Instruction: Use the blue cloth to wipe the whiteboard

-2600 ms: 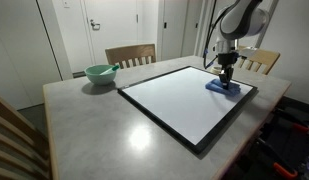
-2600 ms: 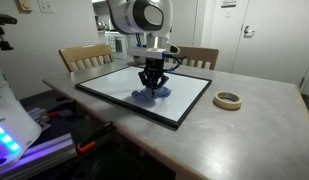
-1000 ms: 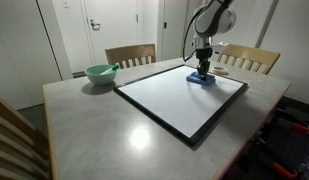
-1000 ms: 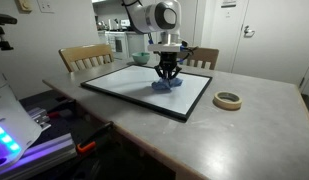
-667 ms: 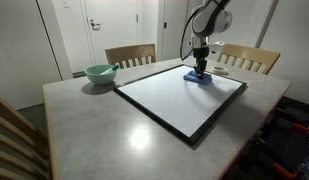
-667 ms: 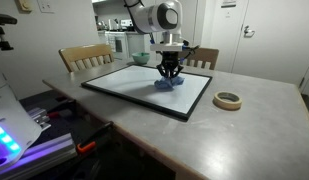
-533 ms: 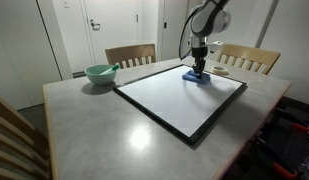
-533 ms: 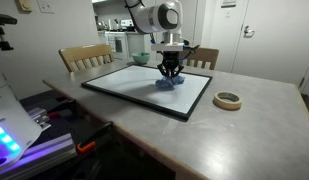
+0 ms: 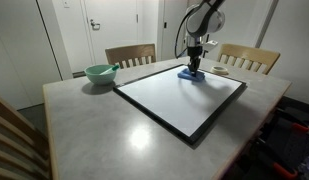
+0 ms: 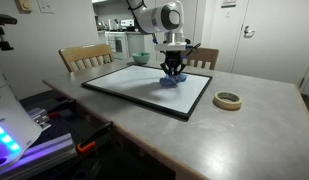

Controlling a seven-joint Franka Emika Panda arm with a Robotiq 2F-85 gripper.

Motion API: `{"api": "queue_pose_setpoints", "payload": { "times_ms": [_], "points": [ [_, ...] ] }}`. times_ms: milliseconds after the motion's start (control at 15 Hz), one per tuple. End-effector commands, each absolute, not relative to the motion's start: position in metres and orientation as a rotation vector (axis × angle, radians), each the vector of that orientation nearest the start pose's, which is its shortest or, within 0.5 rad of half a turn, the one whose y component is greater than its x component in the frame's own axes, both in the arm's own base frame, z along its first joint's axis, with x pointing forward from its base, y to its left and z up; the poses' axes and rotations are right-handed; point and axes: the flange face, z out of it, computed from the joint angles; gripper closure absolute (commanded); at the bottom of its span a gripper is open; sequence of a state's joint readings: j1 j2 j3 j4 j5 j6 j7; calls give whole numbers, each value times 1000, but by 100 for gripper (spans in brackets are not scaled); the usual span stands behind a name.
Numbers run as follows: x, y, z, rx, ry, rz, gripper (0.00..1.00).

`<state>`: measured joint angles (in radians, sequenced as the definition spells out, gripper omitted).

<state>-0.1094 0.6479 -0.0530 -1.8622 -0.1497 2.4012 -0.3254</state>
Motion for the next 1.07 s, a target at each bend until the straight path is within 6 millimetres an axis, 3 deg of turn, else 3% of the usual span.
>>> {"api": "queue_pose_setpoints", "payload": {
  "times_ms": [0,67,133,467,533,1000],
  "points": [
    [634,-100,135,-3213,-522,170,97],
    [633,-102,137,-3212,-518,161,97],
    [627,-101,160,-3206,-479,194,88],
    [628,-101,160,-3208,-480,183,88],
    [628,-101,160,-3208,-481,183,97],
    [646,-106,161,-3227,-526,11,97]
  ]
}}
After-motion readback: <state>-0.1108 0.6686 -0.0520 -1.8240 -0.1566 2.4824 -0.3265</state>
